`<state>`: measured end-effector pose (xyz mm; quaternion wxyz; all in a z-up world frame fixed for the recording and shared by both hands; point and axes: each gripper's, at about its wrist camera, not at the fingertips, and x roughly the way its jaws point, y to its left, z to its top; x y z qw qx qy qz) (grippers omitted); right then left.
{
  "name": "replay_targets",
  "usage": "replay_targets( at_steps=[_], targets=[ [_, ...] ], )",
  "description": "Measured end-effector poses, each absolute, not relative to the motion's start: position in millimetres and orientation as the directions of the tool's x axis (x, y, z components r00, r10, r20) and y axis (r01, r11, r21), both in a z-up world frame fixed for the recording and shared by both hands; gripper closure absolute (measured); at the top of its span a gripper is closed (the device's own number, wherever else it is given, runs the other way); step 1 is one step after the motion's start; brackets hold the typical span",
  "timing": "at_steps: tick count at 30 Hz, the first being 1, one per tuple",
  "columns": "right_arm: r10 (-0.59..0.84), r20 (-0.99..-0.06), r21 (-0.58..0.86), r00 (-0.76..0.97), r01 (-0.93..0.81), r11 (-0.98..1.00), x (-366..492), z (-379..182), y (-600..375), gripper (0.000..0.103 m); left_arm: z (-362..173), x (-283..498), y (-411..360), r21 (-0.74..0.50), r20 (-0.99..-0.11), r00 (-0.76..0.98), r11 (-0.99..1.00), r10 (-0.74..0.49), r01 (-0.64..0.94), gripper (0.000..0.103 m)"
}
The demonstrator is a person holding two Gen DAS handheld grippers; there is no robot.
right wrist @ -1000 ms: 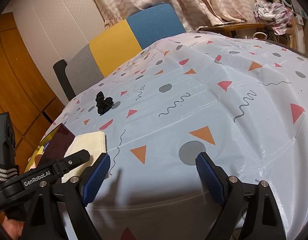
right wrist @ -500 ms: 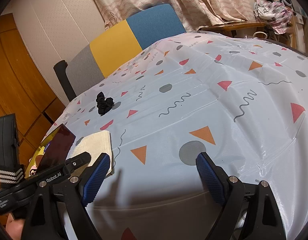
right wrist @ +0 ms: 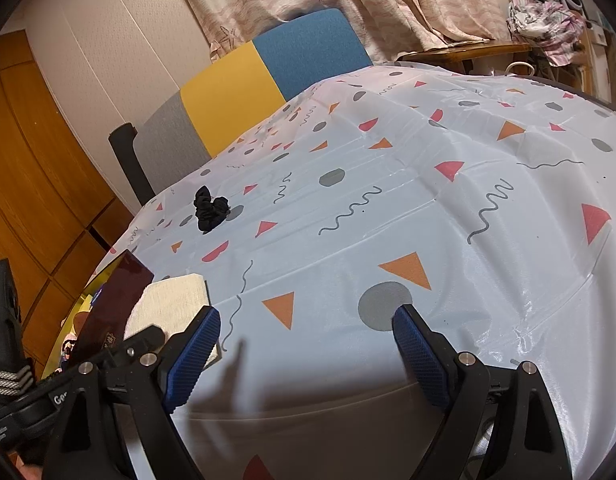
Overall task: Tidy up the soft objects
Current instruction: 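Lift the cream cloth with the left tool and carry it toward the tray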
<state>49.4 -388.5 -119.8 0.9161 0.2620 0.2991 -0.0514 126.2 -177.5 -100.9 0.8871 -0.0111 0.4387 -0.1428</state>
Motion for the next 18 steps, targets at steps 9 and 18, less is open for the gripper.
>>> replay_targets(
  at_steps=[9, 18],
  targets=[
    [0.065, -0.572, 0.453, 0.817, 0.249, 0.856, 49.1, -119.6, -388.8, 0.013, -101.1, 128.3, -173.0, -0.36, -0.779, 0.456, 0.902, -0.43, 0.236, 0.041],
    [0.07, -0.567, 0.462, 0.821, 0.246, 0.852, 48.4, -119.3, -390.2, 0.013, -114.4, 155.3, -182.2, -0.46, -0.757, 0.387, 0.85, -0.527, 0.258, 0.096]
  ],
)
